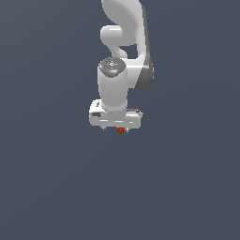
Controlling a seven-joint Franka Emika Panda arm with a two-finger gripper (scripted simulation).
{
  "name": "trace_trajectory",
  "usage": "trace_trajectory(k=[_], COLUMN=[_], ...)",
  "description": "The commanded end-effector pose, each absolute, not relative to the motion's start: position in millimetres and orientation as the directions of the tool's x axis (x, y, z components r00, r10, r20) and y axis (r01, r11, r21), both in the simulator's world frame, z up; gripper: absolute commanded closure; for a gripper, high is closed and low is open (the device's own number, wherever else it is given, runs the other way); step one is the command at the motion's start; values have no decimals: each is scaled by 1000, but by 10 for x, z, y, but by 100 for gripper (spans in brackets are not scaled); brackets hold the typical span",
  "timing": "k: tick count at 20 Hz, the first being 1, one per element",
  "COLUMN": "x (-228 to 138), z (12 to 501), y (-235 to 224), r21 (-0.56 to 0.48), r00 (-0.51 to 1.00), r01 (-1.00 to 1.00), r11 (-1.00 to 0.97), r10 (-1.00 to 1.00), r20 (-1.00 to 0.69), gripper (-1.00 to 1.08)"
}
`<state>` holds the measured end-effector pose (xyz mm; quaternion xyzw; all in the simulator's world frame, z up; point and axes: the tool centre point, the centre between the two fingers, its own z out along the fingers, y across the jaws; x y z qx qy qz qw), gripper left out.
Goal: Pick up the object and move it to a goal position.
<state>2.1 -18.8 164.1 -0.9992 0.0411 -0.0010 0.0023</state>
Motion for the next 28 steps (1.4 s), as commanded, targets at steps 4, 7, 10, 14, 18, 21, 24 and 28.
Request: trace_trajectory(k=[4, 7, 10, 14, 18, 21, 24, 28], x=[24, 29, 33, 25, -26, -93, -189, -367], z=[1654, 1688, 1709, 1696, 1638, 1565, 1467, 1301], y=[-234, -357, -422, -403, -374, -332, -277, -184], r21=[-7, -13, -17, -16, -15, -14, -12, -9], r00=[995, 991, 988, 988, 986, 984, 981, 974], r01=[-97, -137, -157, -155, -166, -178, -195, -225], r11=[-995, -990, -987, -988, -986, -984, -981, -974], r10=[-97, -137, -157, -155, -166, -178, -195, -225], r20=[1, -2, -3, -3, -3, -3, -3, -3], gripper=[-92, -92, -92, -92, -92, -92, -92, -92])
